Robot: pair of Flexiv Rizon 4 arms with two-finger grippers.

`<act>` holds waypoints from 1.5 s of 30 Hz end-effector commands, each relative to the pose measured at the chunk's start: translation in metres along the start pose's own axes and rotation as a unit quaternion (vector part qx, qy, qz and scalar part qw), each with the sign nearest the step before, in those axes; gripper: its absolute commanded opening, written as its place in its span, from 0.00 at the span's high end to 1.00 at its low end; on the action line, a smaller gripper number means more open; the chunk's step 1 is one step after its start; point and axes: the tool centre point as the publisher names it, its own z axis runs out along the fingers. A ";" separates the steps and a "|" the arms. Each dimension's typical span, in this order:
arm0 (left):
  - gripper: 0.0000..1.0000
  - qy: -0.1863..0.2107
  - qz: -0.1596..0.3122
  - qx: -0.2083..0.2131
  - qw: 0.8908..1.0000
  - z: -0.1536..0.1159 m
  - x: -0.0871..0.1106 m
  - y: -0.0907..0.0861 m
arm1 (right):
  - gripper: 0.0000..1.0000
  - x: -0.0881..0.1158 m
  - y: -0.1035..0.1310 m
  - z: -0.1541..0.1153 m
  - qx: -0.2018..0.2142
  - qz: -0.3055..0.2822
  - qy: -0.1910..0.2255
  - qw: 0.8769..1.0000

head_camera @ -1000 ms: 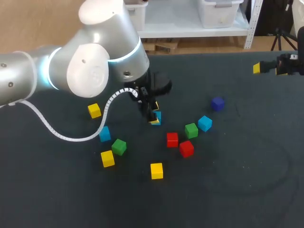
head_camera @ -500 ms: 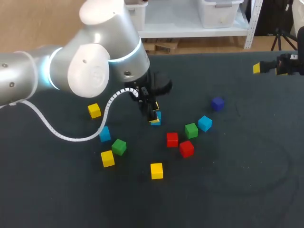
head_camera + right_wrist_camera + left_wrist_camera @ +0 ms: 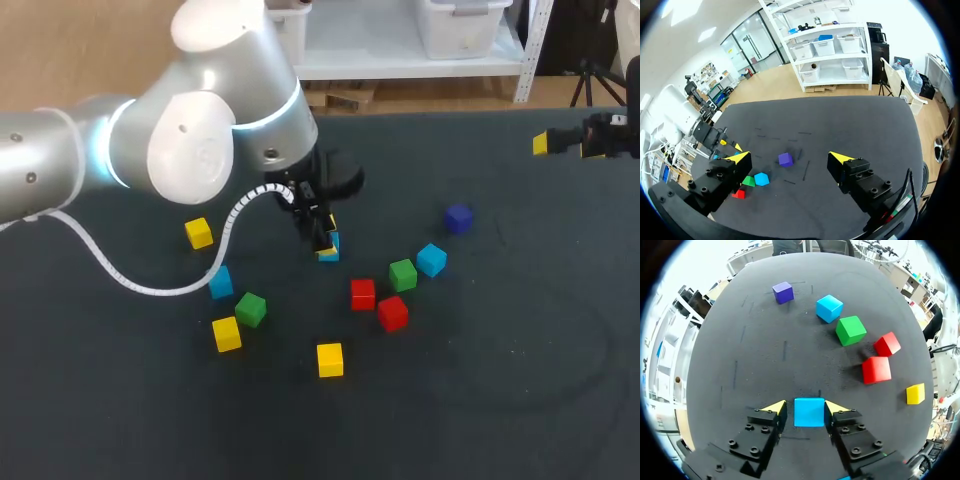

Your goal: Place the blue cubes, place green cubes on the blue cubes, place the yellow cubes on the green cubes, then place the red cubes on the yellow cubes, and place purple cube on the red cubes.

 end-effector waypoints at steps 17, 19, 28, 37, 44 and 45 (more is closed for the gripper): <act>0.00 -0.033 -0.028 0.003 0.999 -0.029 -0.007 0.004 | 0.00 0.000 0.001 0.000 0.002 0.000 0.000 1.000; 0.00 -0.048 -0.044 0.007 0.998 -0.042 -0.007 0.004 | 0.00 0.000 0.001 0.000 0.002 0.000 0.000 1.000; 0.00 -0.041 -0.109 -0.029 0.993 -0.083 0.018 -0.002 | 0.00 0.000 0.001 0.000 0.002 0.000 0.000 1.000; 0.00 -0.006 -0.160 -0.047 0.986 -0.088 0.062 -0.027 | 0.00 0.000 0.001 0.000 0.002 0.000 0.000 1.000; 0.00 0.009 -0.196 -0.060 0.979 -0.084 0.101 -0.045 | 0.00 0.000 0.001 0.000 0.002 0.000 0.000 1.000; 0.00 0.017 -0.197 -0.062 0.978 -0.083 0.106 -0.047 | 0.00 0.000 0.001 0.000 0.002 0.000 0.000 1.000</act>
